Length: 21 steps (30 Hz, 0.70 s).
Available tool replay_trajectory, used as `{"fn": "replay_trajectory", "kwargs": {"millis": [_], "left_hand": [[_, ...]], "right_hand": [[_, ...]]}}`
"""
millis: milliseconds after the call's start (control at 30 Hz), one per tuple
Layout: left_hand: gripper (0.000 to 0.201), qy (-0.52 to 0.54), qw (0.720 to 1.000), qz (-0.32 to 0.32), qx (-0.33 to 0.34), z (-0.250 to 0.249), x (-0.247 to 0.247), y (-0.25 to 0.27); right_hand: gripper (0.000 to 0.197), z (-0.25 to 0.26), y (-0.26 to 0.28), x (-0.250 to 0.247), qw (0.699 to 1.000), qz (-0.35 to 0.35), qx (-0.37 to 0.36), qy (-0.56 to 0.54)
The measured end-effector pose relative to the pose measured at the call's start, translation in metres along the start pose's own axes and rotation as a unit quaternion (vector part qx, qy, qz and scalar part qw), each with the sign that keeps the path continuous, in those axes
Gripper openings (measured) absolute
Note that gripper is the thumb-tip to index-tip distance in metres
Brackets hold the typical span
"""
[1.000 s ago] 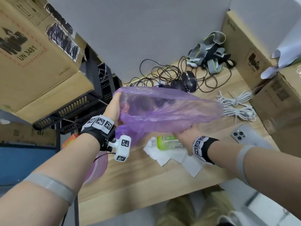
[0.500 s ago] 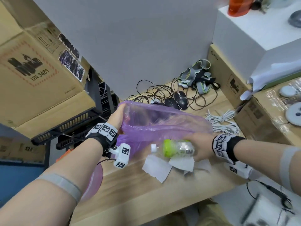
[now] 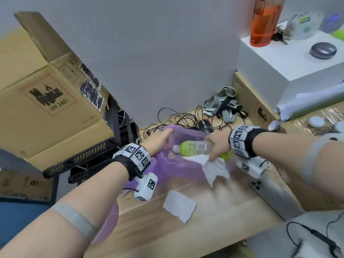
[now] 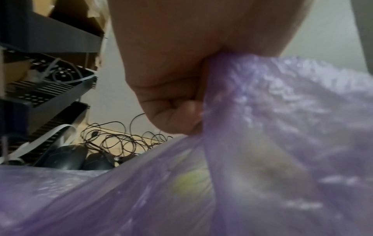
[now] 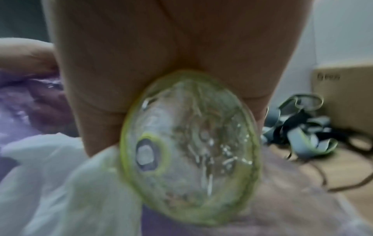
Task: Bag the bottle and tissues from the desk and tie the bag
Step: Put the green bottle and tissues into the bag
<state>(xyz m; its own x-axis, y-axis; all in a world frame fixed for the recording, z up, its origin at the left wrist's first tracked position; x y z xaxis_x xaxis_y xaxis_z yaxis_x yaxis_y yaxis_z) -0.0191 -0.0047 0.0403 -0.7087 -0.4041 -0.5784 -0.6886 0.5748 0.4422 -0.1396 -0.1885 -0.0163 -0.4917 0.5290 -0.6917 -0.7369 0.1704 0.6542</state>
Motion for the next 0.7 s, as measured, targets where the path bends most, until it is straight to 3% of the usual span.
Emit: {"fn": "replay_trajectory", "kwargs": {"millis": [100, 200, 233, 300, 333, 400, 433, 467, 533, 567, 633, 700], "left_hand": [[0.049, -0.012, 1.000, 0.011, 0.021, -0.010, 0.005, 0.004], [0.042, 0.044, 0.999, 0.017, 0.018, -0.008, 0.004, 0.005], [0.038, 0.093, 0.996, -0.001, -0.002, -0.006, 0.000, 0.006], [0.034, 0.161, 0.986, -0.013, -0.028, 0.004, -0.007, 0.003], [0.034, 0.177, 0.983, -0.010, -0.043, 0.010, -0.009, 0.001], [0.032, 0.201, 0.978, -0.024, -0.046, 0.014, -0.017, 0.002], [0.031, 0.222, 0.973, -0.036, -0.044, 0.016, -0.022, 0.002], [0.030, 0.252, 0.966, -0.042, -0.048, 0.018, -0.026, 0.001], [0.029, 0.299, 0.949, -0.071, -0.064, 0.022, -0.034, 0.001], [0.029, 0.313, 0.943, -0.086, -0.068, 0.024, -0.038, 0.001], [0.029, 0.330, 0.935, -0.107, -0.080, 0.027, -0.043, -0.001], [0.028, 0.326, 0.931, -0.142, -0.081, 0.030, -0.050, -0.002]], "right_hand": [[0.057, 0.030, -0.021, 0.010, 0.982, -0.009, 0.010, -0.188], [0.051, 0.046, -0.042, 0.018, 0.934, -0.007, 0.068, -0.350], [0.059, 0.049, -0.047, 0.024, 0.913, 0.011, 0.096, -0.396], [0.081, 0.057, -0.057, 0.038, 0.842, 0.086, 0.112, -0.521], [0.083, 0.062, -0.062, 0.044, 0.786, 0.131, 0.095, -0.597], [0.065, 0.072, -0.060, 0.047, 0.690, 0.171, 0.055, -0.701], [0.053, 0.074, -0.058, 0.046, 0.693, 0.157, 0.055, -0.702], [0.041, 0.073, -0.056, 0.044, 0.734, 0.123, 0.053, -0.666], [0.034, 0.069, -0.055, 0.042, 0.861, 0.034, 0.033, -0.507], [0.032, 0.065, -0.056, 0.043, 0.906, -0.002, 0.015, -0.424], [0.028, 0.057, -0.056, 0.048, 0.942, -0.057, -0.019, -0.330], [0.024, 0.045, -0.048, 0.048, 0.933, -0.155, -0.023, -0.323]]}}
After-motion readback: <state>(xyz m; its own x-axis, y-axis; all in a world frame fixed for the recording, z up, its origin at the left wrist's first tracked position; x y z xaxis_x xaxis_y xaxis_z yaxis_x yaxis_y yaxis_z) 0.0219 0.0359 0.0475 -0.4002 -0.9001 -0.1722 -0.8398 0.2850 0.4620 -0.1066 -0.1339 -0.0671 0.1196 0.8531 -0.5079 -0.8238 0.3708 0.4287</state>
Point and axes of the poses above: each hand's wrist, its own y-axis away from the middle knuckle, its own x-axis out of the palm, z = x × y, the point moved 3 cm from there along -y, towards the middle knuckle, and after that the axes turned 5 degrees about x, right-handed, at the moved point
